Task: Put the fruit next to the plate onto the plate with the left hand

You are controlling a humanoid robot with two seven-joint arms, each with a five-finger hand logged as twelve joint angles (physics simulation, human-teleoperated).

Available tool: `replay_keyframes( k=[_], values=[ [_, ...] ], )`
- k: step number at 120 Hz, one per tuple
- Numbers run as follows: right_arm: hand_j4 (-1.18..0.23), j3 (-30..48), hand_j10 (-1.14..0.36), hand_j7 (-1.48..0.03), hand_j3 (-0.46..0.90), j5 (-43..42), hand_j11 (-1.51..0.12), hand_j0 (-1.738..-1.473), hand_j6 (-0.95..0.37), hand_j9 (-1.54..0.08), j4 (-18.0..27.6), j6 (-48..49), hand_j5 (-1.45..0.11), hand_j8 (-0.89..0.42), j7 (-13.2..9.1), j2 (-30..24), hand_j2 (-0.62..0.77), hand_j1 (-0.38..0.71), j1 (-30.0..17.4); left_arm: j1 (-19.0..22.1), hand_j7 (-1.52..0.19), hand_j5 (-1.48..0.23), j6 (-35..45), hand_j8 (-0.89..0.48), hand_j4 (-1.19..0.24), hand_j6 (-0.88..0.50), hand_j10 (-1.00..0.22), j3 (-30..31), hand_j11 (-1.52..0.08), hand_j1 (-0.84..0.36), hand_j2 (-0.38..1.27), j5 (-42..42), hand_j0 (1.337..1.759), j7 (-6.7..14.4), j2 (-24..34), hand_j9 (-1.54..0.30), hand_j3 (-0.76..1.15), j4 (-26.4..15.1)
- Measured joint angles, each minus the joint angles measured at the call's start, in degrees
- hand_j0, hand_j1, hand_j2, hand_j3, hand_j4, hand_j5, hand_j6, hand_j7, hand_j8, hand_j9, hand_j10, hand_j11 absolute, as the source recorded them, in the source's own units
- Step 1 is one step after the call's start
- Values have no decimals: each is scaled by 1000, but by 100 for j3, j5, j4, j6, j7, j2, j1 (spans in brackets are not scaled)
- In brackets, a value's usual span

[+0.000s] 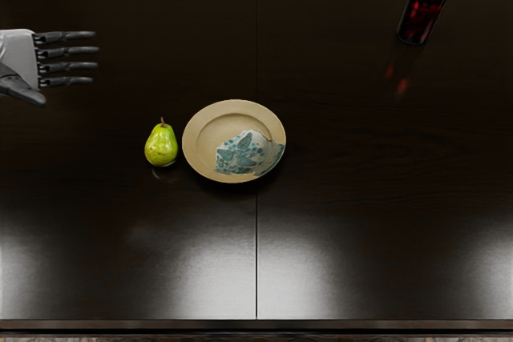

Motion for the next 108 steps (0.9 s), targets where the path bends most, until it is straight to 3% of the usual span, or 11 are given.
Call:
replay_keyframes(
  k=[13, 22, 37, 52, 70, 90, 108],
  values=[
    [0, 0, 0, 0, 0, 0, 0, -1658, 0, 0, 0, 11, 0, 0, 0, 0, 0, -349, 0, -8, -15, -15, 0, -9, -9, -9, -10, 4, -15, 335, 2, 17, 1658, 48, -135, -15, 0, 18],
    [0, 0, 0, 0, 0, 2, 0, -1658, 0, 0, 0, 6, 0, 0, 0, 0, 0, -349, 2, -95, -16, -16, 0, -10, -10, -9, -10, -18, -16, 334, 2, 223, 1658, 319, -411, -16, 0, 23],
    [0, 0, 0, 0, 0, 0, 0, -1658, 0, 0, 0, 1, 0, 0, 0, 0, 0, -349, 2, -664, -23, -23, 0, -16, -16, -16, -17, -65, -23, 327, 3, 1321, 1658, 573, -738, -23, 0, -105],
    [0, 0, 0, 0, 0, 0, 0, -1658, 0, 0, 0, 0, 0, 0, 0, 0, 0, -349, 6, -829, -42, -42, 1, -33, -33, -33, -33, -563, -42, 310, 6, 2999, 1658, 904, -764, -42, 0, -980],
    [0, 0, 0, 0, 0, -1, 0, -1658, 0, 0, 0, -1, 0, 0, 0, 0, 0, -349, 8, -817, -69, -69, 91, -56, -55, -56, -55, -1030, -69, 286, 10, 4569, 1658, 1039, -778, -69, 0, -1981],
    [0, 0, 0, 0, 0, -4, 0, -1658, 0, 0, 0, -1, 0, 0, 0, 0, 0, -349, 15, -652, -105, -105, 984, -85, -84, -85, -84, -1132, -105, 253, 17, 5664, 1658, 1068, -1117, -105, 0, -2371],
    [0, 0, 0, 0, 0, -5, 0, -1658, 0, 0, 0, 0, 0, 0, 0, 0, 0, -349, 20, 480, -119, -119, 2406, -96, -96, -97, -95, -1129, -118, 241, 20, 7123, 1658, 1051, -1653, -118, 0, -2450]
  ],
)
